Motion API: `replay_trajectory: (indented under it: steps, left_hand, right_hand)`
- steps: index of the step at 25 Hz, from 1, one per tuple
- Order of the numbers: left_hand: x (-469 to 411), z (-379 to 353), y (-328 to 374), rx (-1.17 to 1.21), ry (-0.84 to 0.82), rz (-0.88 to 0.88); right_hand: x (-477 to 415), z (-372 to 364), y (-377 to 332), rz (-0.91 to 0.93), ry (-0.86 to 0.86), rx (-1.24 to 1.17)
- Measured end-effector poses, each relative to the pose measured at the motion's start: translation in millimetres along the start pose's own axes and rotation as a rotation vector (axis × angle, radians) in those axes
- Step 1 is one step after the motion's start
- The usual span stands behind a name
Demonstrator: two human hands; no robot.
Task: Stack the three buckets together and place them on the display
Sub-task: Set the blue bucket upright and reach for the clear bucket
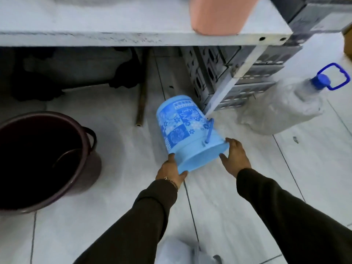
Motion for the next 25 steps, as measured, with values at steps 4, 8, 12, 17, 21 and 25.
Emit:
replay_trajectory:
  steps: [4,8,12,17,21,25]
  left_hand:
    - [-15,-10,-2,-0.251,0.076,0.03]
    - [-1,31,3,-0.343,0.211,-0.061]
    - [5,82,18,-0.105,0.244,-0.07]
    - [8,85,7,0.603,0.031,0.385]
    - [10,81,4,0.791,0.032,0.441]
    - [23,70,7,0.846,-0.007,0.402]
  right_hand:
    - [-8,-10,12,0.041,0.084,-0.103]
    - [-2,12,-13,0.224,0.257,-0.032]
    - [-9,42,-26,0.119,0.214,-0.265]
    - [22,22,-12,-0.166,0.141,-0.55]
    - [23,11,-21,-0.194,0.241,-0.778]
    - [26,13,-20,-0.173,0.228,-0.625]
Point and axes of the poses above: each hand's wrist, its own x-axis away from the middle knuckle, its own z-axis out of the back of the hand, y = z × x, the point moved 4 cm from there along -x, towards the middle knuckle
